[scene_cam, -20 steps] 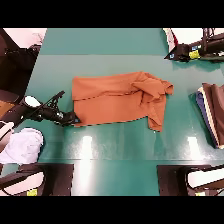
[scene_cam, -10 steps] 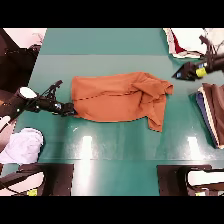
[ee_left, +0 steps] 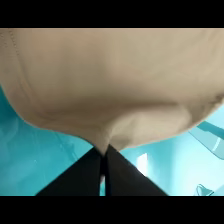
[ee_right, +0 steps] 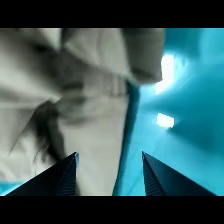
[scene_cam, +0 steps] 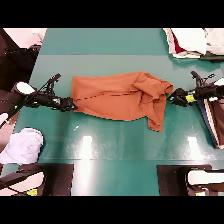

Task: Fold the shirts.

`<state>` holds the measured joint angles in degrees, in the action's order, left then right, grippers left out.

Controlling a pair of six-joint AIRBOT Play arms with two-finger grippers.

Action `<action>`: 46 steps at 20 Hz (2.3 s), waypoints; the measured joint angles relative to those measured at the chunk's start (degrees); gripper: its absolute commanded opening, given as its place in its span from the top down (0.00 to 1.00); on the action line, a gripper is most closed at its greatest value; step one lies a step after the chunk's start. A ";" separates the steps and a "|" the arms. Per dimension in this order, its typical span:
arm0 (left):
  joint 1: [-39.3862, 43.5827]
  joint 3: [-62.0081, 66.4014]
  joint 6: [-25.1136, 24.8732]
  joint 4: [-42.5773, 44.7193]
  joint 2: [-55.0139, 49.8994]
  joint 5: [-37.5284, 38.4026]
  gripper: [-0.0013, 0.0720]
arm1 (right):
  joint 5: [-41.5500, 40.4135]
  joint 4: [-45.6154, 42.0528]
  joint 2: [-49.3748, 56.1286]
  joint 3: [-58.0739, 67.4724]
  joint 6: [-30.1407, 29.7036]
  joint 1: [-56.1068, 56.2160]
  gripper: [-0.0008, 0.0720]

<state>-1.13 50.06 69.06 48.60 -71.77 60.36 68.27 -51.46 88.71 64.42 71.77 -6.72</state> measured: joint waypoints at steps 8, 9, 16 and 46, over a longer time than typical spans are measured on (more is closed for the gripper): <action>0.00 0.09 0.00 -0.04 0.00 -0.83 0.94 | -2.25 2.84 6.23 4.76 -1.51 4.22 0.97; -0.02 0.22 -0.02 -0.04 0.07 -0.55 0.94 | -1.55 2.91 6.34 5.49 -1.68 4.35 0.97; -3.78 12.87 0.94 0.17 7.58 1.16 0.94 | 4.37 3.26 -3.93 15.34 -2.16 -0.72 0.97; -7.74 34.80 9.99 -0.02 15.65 7.82 0.94 | 17.31 -16.11 -12.66 47.82 6.99 4.15 0.97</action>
<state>-8.86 84.86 79.05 48.58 -56.12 68.18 85.58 -67.57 76.05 112.25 78.76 -2.57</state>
